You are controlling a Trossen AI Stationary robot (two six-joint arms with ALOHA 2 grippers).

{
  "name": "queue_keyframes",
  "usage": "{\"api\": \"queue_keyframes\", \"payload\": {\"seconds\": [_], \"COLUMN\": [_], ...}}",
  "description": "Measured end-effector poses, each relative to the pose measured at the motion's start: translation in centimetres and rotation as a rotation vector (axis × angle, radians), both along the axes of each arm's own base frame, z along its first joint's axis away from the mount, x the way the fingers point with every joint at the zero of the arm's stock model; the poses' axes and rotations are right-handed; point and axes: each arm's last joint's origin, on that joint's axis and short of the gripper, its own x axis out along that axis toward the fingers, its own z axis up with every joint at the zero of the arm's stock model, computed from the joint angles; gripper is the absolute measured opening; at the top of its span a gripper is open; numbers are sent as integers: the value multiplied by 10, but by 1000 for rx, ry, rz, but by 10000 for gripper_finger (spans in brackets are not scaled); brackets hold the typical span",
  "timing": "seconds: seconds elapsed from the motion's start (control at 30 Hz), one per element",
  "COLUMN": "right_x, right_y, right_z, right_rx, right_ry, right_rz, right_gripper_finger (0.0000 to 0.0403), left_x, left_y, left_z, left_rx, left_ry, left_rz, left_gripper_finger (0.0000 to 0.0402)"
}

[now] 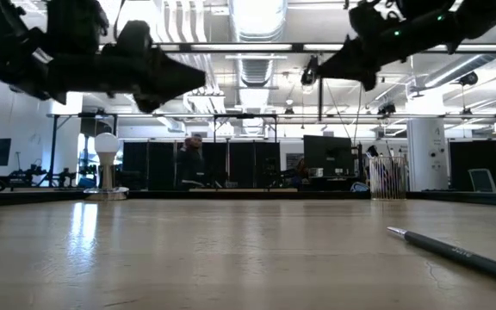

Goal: Sort items
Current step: Put the black foundation brush into the gold holder

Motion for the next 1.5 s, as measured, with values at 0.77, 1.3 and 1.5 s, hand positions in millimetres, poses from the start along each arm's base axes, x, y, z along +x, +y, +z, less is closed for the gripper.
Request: {"api": "queue_keyframes", "payload": {"seconds": [0.77,1.3,1.5], "right_x": [-104,-89,-89], "right_y": [-111,-147,-147], "right_z": [18,-25,-21], "right_rx": [37,197,252], "right_ry": [254,380,410], "right_rz": [-776,-802,-810], "right_gripper_finger": [17,32,77], "left_x": [-27,-28,-28], "left_y": [-1,-1,-1], "left_z": [-28,-29,-30], "left_rx": [-13,-9,-9], "left_ry": [29,43,45], "left_rz": [58,58,58], "left_gripper_finger": [5,5,5]}}
